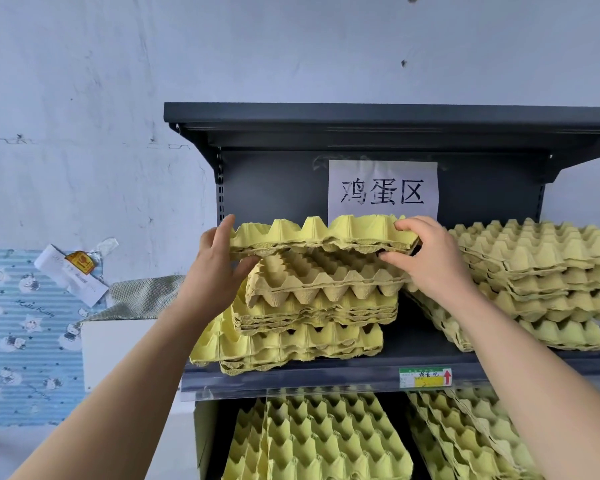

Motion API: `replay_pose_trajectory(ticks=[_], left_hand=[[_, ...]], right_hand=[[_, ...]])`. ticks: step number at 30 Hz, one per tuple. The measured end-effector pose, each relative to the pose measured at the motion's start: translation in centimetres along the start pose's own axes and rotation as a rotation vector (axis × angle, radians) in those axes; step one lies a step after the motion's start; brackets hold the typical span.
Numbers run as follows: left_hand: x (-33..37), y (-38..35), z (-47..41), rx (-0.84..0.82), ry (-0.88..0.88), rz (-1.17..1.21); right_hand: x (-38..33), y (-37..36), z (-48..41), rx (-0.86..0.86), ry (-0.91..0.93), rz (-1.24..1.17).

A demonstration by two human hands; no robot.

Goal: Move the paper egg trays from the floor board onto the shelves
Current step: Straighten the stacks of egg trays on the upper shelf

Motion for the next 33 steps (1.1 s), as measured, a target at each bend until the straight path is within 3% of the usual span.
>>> replay_pose_trajectory(ticks=[4,8,12,16,18,23,33], left_hand=[[0.7,-0.2,0.2,0.007,-0.015,-0.095],[2.7,-0.5,0.2,0.053,-0.163,-0.290],[2.7,-2.7,-0.2,-0.092,-0.135,-0.191],[0.9,-3.3,-0.3,-0.145,-0.090,-0.164],[0.8,-3.4,-0.2,-0.148,-0.068,-0.163],[5.5,-4.3,0.9,-0.137,-0.161,-0.271],[9.5,-8.4,0.6,-0.169,-0.103,-0.175]], right_hand=[[-0.2,0.5,0.4,0.028,-0.021,0.036],[-2.4,0.6,1.1,0.058,0.050,0.208],[-4.9,-0.6,1.7,-0.051,0.150,0.288],[-3.5,-1.7,2.3,-0.294,0.094,-0.079],[-2.2,-1.7,2.2,-0.285,0.076,-0.218],[-0.3,-1.5,0.3,-0.169,0.055,-0.265],[2.7,-3.3,-2.0,-0.355,0.115,-0.257]])
Point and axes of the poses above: each hand's wrist, its own z-axis away from the middle knuckle, its own y-axis out of the back of the hand, x = y × z, the point moved 7 cm from there along -z, towards the middle knuckle, and after that the axes turned 4 degrees about z, right-handed, at the moved point
